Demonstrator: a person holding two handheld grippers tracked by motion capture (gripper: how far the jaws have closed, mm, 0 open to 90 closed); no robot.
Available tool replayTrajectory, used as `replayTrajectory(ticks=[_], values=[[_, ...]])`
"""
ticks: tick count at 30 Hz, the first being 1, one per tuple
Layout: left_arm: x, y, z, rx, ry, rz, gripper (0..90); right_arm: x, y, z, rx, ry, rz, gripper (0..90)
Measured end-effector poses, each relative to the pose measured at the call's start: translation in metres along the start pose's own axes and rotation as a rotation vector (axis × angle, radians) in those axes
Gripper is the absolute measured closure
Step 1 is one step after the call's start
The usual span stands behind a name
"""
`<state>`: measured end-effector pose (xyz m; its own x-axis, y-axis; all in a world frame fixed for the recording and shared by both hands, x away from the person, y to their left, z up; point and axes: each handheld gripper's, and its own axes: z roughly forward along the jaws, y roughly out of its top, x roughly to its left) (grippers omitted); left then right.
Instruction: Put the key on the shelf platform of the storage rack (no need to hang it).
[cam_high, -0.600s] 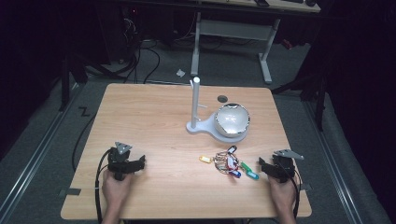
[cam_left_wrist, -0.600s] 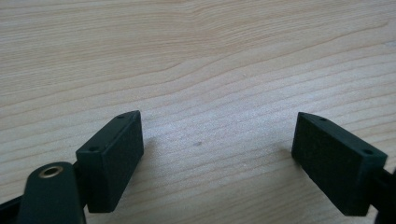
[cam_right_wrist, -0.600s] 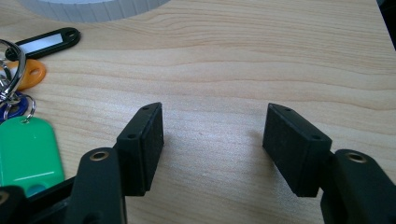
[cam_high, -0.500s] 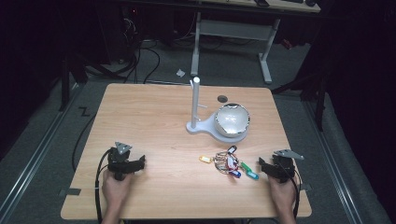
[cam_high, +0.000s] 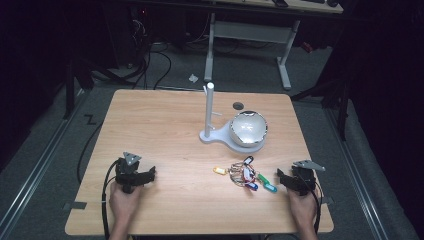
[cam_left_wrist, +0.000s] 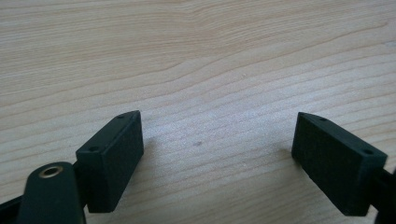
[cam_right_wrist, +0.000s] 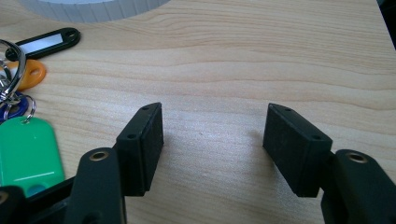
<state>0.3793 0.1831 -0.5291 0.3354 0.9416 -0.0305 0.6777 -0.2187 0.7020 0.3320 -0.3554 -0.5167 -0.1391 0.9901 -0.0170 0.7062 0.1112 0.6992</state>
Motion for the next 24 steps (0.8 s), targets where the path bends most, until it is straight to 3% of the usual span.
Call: replayTrajectory(ticks=[24], values=[[0.0,0.0001,0.0,0.001,0.0,0.0,17.0,0.0018,0.0016,-0.0003,0.011,-0.017,0.019,39.8]])
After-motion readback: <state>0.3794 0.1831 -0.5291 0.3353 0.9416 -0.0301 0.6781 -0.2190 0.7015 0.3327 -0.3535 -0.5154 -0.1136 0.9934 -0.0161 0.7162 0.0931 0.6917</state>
